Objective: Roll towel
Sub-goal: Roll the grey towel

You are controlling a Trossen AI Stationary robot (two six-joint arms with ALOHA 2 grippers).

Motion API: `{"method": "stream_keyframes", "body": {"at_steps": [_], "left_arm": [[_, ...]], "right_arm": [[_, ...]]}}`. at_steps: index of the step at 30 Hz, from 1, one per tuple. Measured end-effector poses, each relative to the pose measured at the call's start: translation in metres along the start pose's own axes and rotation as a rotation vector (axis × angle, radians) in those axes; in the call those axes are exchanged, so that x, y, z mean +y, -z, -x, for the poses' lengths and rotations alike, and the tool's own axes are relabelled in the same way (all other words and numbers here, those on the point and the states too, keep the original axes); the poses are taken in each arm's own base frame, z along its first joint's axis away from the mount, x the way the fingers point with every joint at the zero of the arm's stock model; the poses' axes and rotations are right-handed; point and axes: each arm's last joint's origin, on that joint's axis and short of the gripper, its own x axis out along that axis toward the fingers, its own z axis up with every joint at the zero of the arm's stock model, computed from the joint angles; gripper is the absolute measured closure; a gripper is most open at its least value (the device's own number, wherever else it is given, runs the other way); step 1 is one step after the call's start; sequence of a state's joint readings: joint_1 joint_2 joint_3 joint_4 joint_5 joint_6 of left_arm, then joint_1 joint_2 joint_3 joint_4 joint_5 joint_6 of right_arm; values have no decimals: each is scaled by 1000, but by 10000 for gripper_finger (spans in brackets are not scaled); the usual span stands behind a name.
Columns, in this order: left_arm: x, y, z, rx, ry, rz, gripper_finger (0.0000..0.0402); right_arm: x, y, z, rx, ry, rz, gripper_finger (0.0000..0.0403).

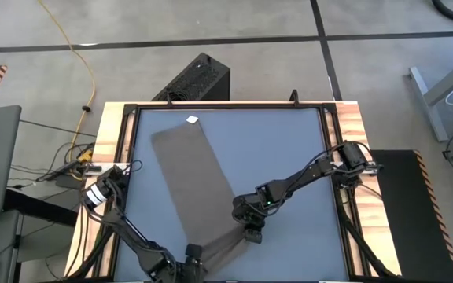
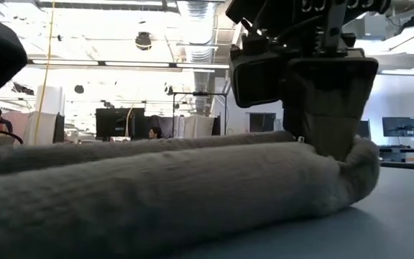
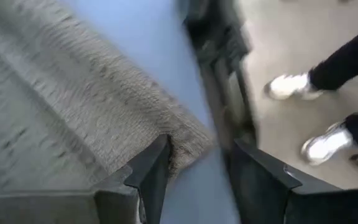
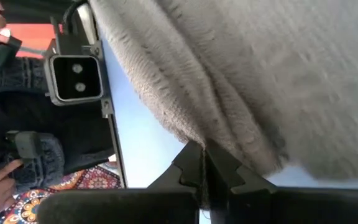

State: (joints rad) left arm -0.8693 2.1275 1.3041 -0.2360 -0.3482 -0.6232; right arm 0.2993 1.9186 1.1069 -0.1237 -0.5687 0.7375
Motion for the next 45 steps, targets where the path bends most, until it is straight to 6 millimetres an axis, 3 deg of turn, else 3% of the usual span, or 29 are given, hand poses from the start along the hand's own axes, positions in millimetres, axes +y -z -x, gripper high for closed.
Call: {"method": "stream_keyframes", "body": {"at_steps": [4,12,22,29,36,45], "left_arm": [[10,1,7,67,-60,-11,237],[16,1,3,86,-44,24,245],[19,5,0,68,-78,173,390],[8,2,3,7,3,217,400],[-7,0,14,-32,104,348,401],[-12,6,10,-156,292,590,401]], "right_arm": [[0,-1,0,-8,1,-14,377],[4,4,-4,-12,21,-102,377],[16,18,-15,22,33,-128,377],[15,22,-15,47,59,-162,377],[20,30,-20,71,69,-176,377],[20,28,-20,27,95,-176,378]]}}
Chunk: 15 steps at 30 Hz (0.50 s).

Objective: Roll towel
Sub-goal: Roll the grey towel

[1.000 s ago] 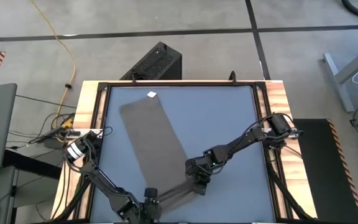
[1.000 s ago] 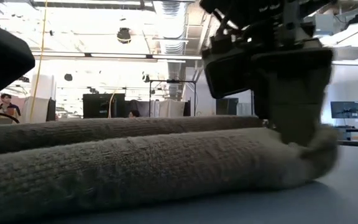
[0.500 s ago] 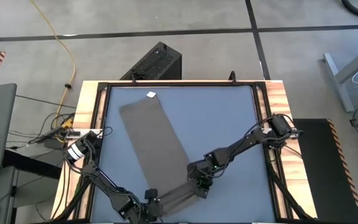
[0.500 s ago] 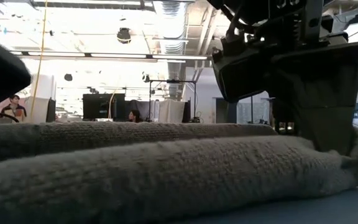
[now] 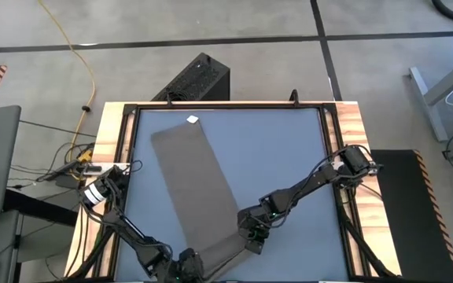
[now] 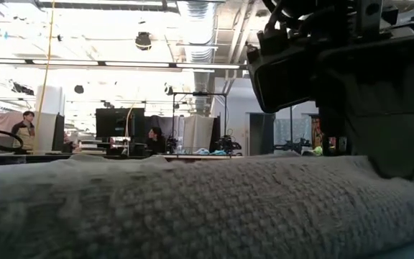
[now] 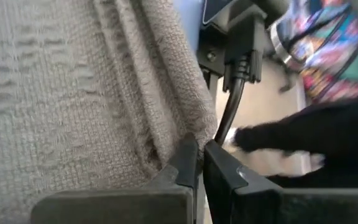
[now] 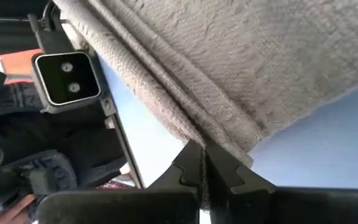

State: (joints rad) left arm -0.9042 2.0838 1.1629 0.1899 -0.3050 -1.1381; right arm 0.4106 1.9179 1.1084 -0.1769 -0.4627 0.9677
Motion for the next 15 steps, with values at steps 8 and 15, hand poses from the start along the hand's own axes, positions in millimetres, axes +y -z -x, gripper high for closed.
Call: {"method": "stream_keyframes", "body": {"at_steps": [8,15], "left_arm": [[14,18,13,-266,107,203,401],[14,21,14,-226,149,333,401]], "right_arm": [[0,2,-2,-30,35,8,378],[-2,0,-1,-81,68,-9,378]]}}
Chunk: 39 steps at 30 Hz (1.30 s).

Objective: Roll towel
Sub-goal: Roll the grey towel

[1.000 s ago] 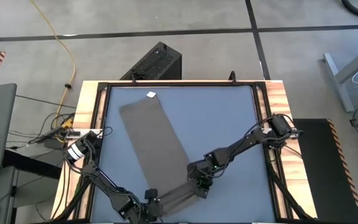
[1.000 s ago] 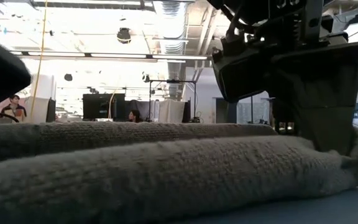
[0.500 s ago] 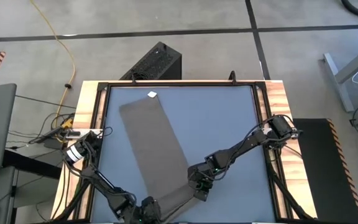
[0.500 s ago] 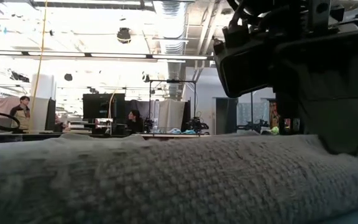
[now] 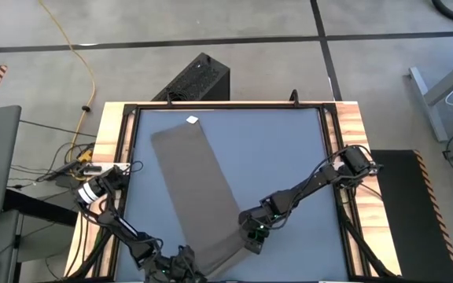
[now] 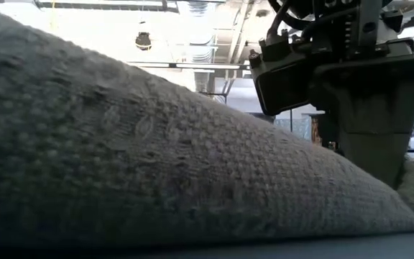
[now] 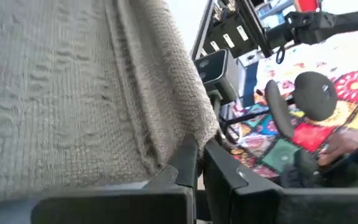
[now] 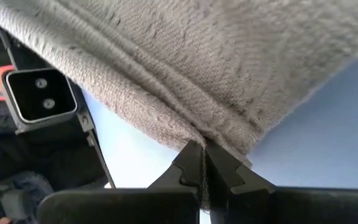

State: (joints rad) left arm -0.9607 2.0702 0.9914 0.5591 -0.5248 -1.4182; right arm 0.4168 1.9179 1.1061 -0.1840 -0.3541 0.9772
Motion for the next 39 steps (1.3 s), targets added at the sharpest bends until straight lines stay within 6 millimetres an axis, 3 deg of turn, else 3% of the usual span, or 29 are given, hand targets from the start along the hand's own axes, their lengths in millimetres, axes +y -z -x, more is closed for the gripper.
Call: {"method": "stream_keyframes", "body": {"at_steps": [14,21,39], "left_arm": [[10,-1,0,16,-69,442,401],[23,-7,7,-13,19,524,401],[29,-9,5,58,-76,609,401]], "right_arm": [[-5,1,-2,-59,39,-24,378],[-10,3,-3,-65,36,-27,378],[-6,9,-7,-104,58,-71,378]]}}
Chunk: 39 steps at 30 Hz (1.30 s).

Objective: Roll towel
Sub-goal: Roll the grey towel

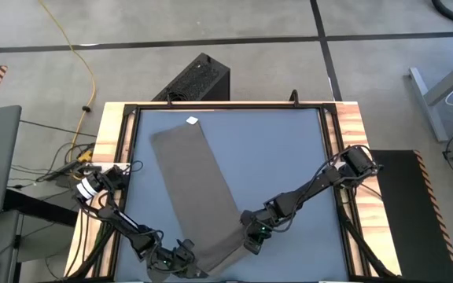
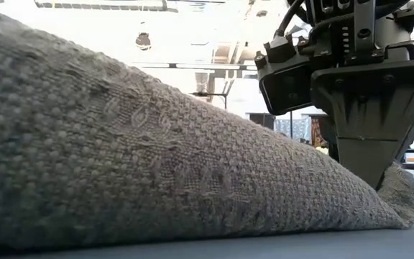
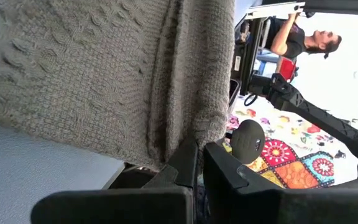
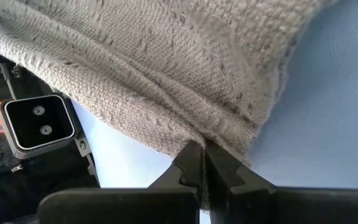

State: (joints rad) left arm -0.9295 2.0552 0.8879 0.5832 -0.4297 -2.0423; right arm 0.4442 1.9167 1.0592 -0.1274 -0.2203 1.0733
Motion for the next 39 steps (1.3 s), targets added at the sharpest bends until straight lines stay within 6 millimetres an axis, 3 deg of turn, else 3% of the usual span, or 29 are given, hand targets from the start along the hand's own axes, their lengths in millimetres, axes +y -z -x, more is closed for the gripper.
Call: {"method": "stream_keyframes", "body": {"at_steps": [4,12,23,27,31,36,39], "left_arm": [[-1,-1,-1,10,3,-1,401],[-9,-7,-2,30,-6,-6,401],[-14,-11,3,-9,-13,-46,401],[-15,-12,4,-18,-15,-55,401],[-15,-12,4,-27,-10,-56,401],[-15,-12,4,-33,-5,-58,401],[-16,-13,4,-32,-2,-59,401]], "right_arm": [[1,2,-1,4,-1,29,369],[-1,-14,9,34,-51,99,306],[12,-13,64,-3,-81,193,255],[24,-4,81,-48,-104,383,247],[40,18,87,-124,-77,676,245],[53,57,71,-172,70,1172,245],[55,70,56,-273,242,1316,245]]}}
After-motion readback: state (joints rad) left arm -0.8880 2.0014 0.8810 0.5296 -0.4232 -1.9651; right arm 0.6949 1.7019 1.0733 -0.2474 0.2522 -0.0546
